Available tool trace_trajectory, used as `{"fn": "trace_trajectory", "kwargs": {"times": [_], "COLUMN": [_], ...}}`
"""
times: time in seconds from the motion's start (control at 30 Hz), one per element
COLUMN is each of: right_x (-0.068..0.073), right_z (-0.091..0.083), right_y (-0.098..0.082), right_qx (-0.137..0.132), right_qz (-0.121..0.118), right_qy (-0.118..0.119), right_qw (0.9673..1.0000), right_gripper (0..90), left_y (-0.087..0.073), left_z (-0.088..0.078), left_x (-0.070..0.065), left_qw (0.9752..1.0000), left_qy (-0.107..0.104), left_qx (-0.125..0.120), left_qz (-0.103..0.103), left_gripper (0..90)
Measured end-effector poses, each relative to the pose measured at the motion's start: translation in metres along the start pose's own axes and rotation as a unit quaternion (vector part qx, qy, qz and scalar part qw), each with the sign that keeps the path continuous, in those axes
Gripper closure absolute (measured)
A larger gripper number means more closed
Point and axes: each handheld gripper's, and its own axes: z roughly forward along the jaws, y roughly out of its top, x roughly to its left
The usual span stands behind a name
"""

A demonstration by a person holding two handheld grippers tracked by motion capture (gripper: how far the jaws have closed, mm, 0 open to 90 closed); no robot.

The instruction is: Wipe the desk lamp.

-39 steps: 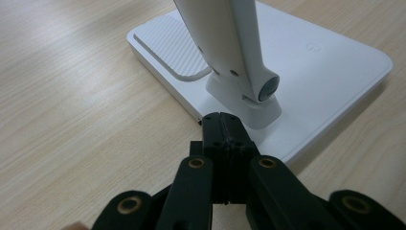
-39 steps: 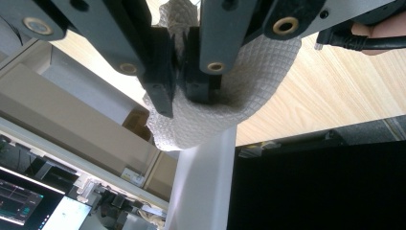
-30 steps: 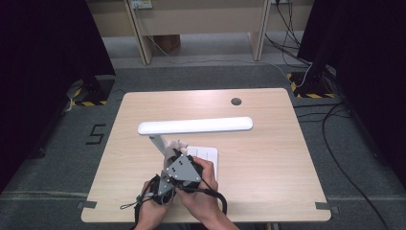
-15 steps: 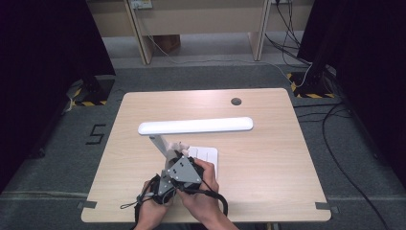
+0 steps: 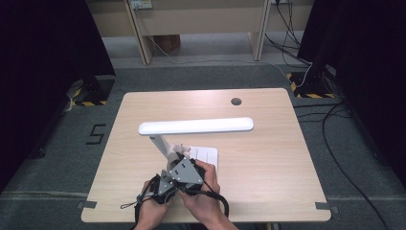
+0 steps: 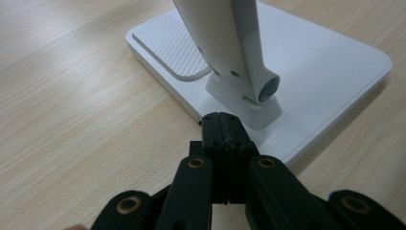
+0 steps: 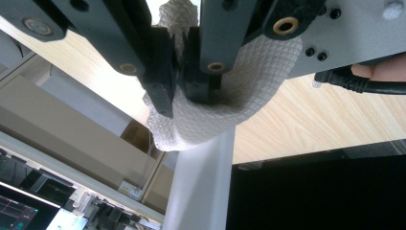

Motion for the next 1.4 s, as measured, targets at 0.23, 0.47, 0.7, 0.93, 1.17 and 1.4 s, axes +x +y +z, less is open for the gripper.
{"fn": "trace_trajectory", "kwargs": {"times": [0.23,0.47,0.7,0.93,1.17,1.4], "right_x": [0.001,0.001,-0.001,-0.001,-0.001,-0.002], "right_z": [0.001,0.002,0.002,0.003,0.004,0.007], "right_y": [-0.002,-0.004,-0.007,-0.008,-0.013,-0.018], "right_qx": [0.0,0.002,0.004,0.005,0.01,0.017], "right_qz": [-0.005,-0.004,-0.008,-0.011,-0.012,-0.013], "right_qy": [0.001,0.003,0.006,0.006,0.004,0.005], "right_qw": [1.0,1.0,0.9999,0.9999,0.9999,0.9998], "right_gripper": [85.3,85.3,85.3,85.3,85.3,85.3], "left_y": [0.0,-0.001,0.0,0.0,0.0,0.001], "left_z": [0.001,0.001,0.001,0.001,0.001,0.001], "left_x": [-0.001,-0.001,-0.001,0.0,0.001,0.0], "left_qw": [0.9999,0.9999,1.0,1.0,1.0,0.9999], "left_qy": [0.002,0.002,-0.001,0.0,0.0,0.004], "left_qx": [-0.007,-0.008,-0.002,-0.001,0.007,0.008], "left_qz": [-0.008,-0.007,-0.005,-0.003,0.005,0.008], "left_gripper": [89.2,89.2,89.3,89.3,89.3,89.3]}}
